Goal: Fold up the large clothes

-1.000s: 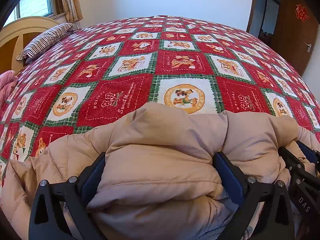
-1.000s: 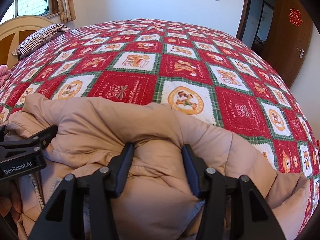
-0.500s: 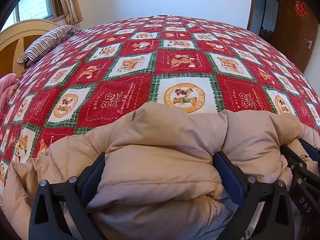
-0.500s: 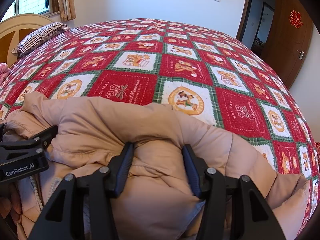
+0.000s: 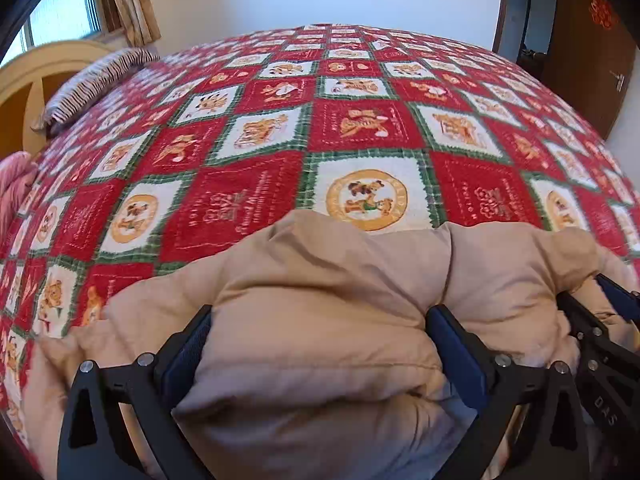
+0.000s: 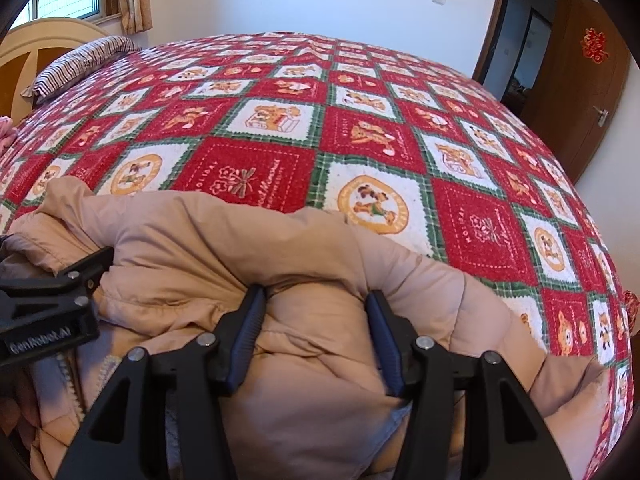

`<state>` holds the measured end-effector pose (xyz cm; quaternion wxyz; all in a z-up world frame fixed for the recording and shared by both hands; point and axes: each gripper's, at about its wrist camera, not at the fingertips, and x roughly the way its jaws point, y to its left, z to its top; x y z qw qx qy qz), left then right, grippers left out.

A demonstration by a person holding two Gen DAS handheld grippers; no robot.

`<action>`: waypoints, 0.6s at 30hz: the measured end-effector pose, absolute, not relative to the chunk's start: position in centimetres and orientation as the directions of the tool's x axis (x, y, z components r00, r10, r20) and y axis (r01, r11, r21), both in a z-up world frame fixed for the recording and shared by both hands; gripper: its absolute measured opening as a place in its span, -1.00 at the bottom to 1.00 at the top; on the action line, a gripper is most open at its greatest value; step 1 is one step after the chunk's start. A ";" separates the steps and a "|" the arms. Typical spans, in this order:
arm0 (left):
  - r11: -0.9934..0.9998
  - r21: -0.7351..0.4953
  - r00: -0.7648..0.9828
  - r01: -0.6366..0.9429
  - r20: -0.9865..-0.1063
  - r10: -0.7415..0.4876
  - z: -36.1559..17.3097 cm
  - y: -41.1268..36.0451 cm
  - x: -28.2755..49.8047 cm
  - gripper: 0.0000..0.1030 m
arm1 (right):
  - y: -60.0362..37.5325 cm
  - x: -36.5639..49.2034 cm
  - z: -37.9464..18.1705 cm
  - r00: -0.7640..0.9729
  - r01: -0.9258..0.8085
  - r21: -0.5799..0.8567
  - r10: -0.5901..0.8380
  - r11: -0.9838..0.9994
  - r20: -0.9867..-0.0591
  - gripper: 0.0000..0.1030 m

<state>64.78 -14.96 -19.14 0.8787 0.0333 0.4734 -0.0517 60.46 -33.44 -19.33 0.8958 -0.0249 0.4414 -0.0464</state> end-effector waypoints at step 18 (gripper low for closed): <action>0.985 -0.050 0.584 0.166 -0.799 -0.140 -15.5 -6.5 47.3 0.98 | -32.7 46.2 -16.4 0.613 0.019 -0.101 -0.091 0.995 -0.785 0.41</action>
